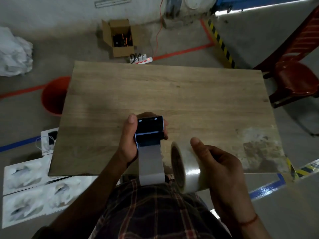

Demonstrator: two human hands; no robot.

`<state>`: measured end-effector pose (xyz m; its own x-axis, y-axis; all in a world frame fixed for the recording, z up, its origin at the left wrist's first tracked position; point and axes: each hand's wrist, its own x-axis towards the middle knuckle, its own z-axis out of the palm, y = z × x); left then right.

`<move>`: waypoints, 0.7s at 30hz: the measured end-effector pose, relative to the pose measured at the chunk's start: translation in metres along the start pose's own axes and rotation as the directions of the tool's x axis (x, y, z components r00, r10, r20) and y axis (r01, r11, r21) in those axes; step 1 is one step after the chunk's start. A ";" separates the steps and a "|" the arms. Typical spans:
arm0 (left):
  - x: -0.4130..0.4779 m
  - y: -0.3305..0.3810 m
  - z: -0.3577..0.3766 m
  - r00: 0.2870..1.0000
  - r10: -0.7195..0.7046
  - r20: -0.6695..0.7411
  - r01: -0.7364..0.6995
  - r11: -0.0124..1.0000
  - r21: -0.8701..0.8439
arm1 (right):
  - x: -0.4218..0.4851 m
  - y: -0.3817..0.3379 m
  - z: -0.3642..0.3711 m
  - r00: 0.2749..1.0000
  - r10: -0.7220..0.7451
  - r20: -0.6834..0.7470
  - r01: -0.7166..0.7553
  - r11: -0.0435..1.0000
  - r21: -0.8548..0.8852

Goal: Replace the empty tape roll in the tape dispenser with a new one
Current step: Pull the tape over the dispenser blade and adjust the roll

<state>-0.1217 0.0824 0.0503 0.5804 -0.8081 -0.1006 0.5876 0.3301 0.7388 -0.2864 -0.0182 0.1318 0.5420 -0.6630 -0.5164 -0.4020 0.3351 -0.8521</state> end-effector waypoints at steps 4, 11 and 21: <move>0.002 -0.005 0.004 1.000 -0.011 -0.018 0.010 0.997 -0.070 | 0.001 0.001 0.002 1.000 0.030 0.009 -0.030 1.000 -0.009; -0.001 -0.018 0.009 0.998 -0.038 -0.041 0.031 0.985 -0.168 | 0.002 0.008 0.013 0.995 0.088 0.036 -0.087 0.996 -0.022; -0.002 -0.005 0.015 0.892 0.443 0.095 -0.442 0.804 0.398 | 0.005 0.002 0.008 0.976 0.186 0.113 -0.188 0.982 0.000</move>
<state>-0.1344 0.0750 0.0564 0.7242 -0.6207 0.3005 -0.0079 0.4283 0.9036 -0.2784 -0.0149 0.1269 0.5375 -0.5089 -0.6724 -0.4967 0.4534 -0.7401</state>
